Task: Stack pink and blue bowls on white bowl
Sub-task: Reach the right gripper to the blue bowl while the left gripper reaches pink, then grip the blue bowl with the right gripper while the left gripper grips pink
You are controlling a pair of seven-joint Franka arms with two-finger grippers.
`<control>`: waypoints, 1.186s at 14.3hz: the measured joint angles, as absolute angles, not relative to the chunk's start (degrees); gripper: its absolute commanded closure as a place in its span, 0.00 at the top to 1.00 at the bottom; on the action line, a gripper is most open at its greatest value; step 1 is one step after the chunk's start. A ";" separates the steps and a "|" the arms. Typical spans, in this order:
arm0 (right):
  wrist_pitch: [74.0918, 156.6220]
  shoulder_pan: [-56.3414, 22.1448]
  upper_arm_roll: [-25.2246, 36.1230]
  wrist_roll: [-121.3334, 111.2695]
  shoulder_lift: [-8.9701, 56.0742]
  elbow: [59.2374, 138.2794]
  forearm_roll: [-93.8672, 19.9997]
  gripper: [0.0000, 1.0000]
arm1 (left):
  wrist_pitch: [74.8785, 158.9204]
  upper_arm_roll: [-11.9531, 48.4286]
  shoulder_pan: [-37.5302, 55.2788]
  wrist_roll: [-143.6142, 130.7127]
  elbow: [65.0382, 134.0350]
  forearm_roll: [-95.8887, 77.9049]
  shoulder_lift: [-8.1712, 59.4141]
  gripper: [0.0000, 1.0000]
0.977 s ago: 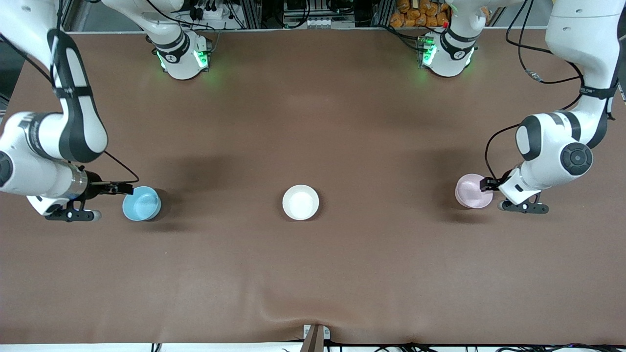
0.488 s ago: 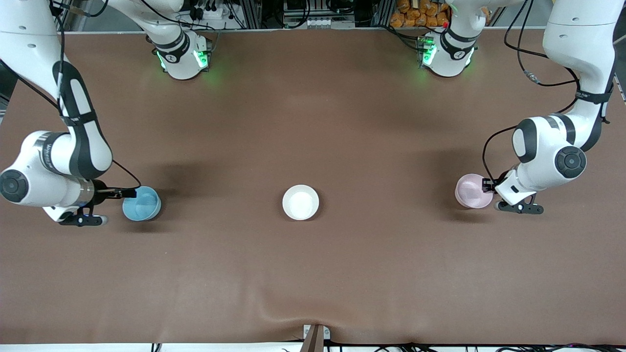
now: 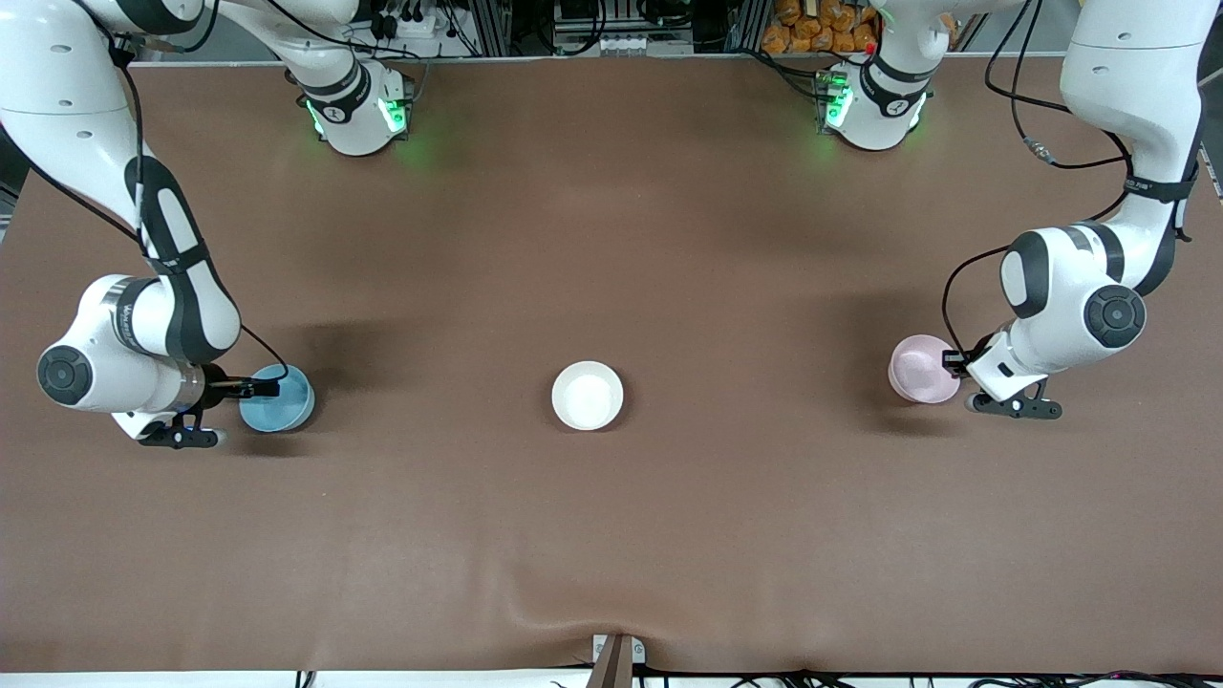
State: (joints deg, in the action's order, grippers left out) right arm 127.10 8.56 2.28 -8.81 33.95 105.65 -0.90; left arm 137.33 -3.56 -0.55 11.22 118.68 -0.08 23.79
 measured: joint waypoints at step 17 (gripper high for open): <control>116.00 8.41 0.61 -8.83 29.42 98.61 -7.18 0.00 | 122.64 4.46 20.53 -34.65 93.38 -4.90 28.36 0.00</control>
